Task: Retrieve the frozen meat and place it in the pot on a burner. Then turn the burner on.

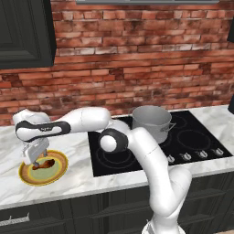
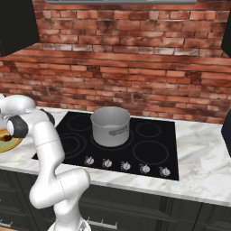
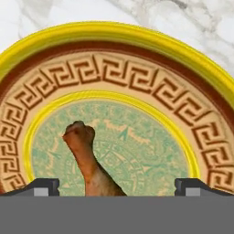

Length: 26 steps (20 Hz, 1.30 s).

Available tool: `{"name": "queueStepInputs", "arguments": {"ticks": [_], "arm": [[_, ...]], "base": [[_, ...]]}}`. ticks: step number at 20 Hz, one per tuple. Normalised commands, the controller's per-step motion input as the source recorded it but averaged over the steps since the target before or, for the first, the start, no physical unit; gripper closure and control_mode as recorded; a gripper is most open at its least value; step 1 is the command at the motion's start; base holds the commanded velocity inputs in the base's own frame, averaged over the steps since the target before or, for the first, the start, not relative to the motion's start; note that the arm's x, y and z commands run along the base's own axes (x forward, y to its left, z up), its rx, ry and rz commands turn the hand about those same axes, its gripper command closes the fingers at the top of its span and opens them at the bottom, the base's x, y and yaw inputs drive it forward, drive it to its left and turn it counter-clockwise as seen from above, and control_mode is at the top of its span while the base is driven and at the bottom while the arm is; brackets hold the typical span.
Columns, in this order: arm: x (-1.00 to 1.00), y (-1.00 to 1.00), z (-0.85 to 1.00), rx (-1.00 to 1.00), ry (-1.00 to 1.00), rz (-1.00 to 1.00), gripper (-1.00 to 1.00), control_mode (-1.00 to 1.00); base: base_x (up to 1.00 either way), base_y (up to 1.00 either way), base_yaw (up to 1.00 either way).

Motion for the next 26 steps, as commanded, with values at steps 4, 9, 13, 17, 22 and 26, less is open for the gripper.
{"name": "queueStepInputs", "arguments": {"ticks": [4,9,13,17,22,26], "arm": [[-0.12,0.0,-0.29,0.0,0.0,0.0,-1.0,-1.0],[-0.14,0.0,-0.35,0.0,0.0,0.0,-1.0,-1.0],[-0.1,-0.05,-0.17,0.0,0.0,0.0,-1.0,-1.0],[-0.19,-0.09,-0.03,0.0,0.0,0.0,-1.0,-1.0],[-0.37,-0.19,-0.08,0.02,-0.05,0.0,-1.0,-1.0],[-0.34,-0.26,-0.14,0.03,-0.04,0.0,1.0,-1.0]], "base": [[0.0,0.0,0.0],[0.0,0.0,0.0],[0.0,0.0,0.0],[0.0,0.0,0.0],[0.0,0.0,0.0],[0.0,0.0,0.0]]}}
